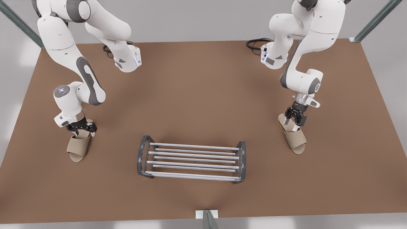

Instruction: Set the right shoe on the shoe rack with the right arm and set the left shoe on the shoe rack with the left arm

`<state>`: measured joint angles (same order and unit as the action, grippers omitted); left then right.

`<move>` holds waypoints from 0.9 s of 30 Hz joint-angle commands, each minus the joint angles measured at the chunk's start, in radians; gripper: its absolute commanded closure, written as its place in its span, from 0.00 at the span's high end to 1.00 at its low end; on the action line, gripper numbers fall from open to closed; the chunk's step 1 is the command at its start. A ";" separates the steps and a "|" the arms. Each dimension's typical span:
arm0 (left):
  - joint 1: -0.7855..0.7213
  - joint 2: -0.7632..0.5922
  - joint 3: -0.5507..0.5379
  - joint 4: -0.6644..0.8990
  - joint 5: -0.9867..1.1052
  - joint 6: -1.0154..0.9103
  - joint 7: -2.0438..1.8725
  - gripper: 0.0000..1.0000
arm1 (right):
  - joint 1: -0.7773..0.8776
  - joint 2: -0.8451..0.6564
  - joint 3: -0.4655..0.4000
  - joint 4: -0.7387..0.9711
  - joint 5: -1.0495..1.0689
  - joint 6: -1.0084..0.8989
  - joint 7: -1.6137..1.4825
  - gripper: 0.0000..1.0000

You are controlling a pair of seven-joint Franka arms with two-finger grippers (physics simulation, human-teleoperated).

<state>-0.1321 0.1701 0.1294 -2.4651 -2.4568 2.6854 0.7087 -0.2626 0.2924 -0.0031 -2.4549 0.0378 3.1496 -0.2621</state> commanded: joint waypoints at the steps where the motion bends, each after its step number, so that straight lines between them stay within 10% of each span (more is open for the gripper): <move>1: 0.023 0.014 0.001 0.005 -0.146 0.053 0.293 1.00 | -0.003 0.020 0.000 0.002 0.008 0.162 0.121 1.00; 27: 0.072 0.166 0.001 0.183 -0.291 0.044 0.304 1.00 | -0.010 0.231 0.005 0.093 0.005 0.291 0.126 1.00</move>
<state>-0.0612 0.3333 0.1303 -2.2859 -2.7489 2.7305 0.9474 -0.2734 0.5178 0.0012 -2.3685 0.0430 3.4256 -0.1646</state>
